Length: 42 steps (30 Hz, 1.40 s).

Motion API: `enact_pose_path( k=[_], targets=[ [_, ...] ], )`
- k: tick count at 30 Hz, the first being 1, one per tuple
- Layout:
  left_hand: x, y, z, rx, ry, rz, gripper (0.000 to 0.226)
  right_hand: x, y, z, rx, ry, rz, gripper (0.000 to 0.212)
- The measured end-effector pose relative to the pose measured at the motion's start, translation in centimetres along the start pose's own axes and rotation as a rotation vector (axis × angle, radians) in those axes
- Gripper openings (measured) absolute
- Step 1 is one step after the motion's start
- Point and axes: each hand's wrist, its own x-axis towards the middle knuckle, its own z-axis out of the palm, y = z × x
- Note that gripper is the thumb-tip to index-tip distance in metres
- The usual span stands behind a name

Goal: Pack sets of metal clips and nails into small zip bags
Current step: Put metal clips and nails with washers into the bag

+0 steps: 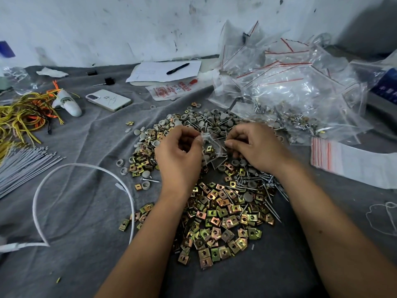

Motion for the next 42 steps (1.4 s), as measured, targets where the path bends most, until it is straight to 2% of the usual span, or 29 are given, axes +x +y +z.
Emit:
enact_pose_path(
  k=[7,10,13,15,18,21,23,28,30,35,38,42],
  targets=[
    [0.0,0.0,0.0,0.005,-0.002,-0.006,0.007,0.0,0.2,0.1,-0.119,-0.042,-0.034,0.006],
    [0.0,0.1,0.0,0.006,-0.005,-0.012,0.006,0.1,0.1,0.4,-0.19,-0.043,-0.068,0.018],
    [0.0,0.2,0.0,0.004,-0.01,-0.017,0.006,0.2,-0.1,0.4,-0.185,0.021,-0.097,0.024],
    [0.0,0.2,-0.1,-0.002,-0.016,-0.022,0.006,-0.1,-0.5,0.2,-0.081,0.103,-0.116,0.029],
    [0.0,0.2,-0.1,-0.01,-0.018,-0.022,0.007,-0.5,-1.4,0.2,0.068,0.194,-0.222,0.02],
    [0.0,0.2,0.0,-0.014,-0.019,-0.016,0.008,-0.7,-2.2,1.0,-0.008,0.13,-0.325,0.016],
    [0.0,0.2,0.0,-0.012,-0.013,-0.009,0.008,-0.6,-2.3,1.4,-0.061,0.115,-0.327,0.021],
    [0.0,0.2,-0.1,-0.033,-0.029,-0.019,0.007,-0.4,-1.7,0.7,-0.031,0.23,-0.327,0.016],
    [0.1,0.2,-0.2,-0.045,-0.04,-0.014,0.007,-0.3,-1.4,0.5,-0.081,0.214,-0.357,0.022],
    [0.7,0.3,-0.8,-0.185,-0.12,-0.025,0.012,-0.2,-1.0,0.7,-0.223,0.013,-0.362,0.032],
    [1.1,0.1,-1.1,-0.268,-0.152,-0.027,0.013,-0.1,-1.2,0.6,-0.239,0.083,-0.399,0.028],
    [1.3,0.1,-1.2,-0.345,-0.102,-0.074,0.013,-0.1,-2.0,0.0,-0.212,0.163,-0.402,0.027]
  ],
)
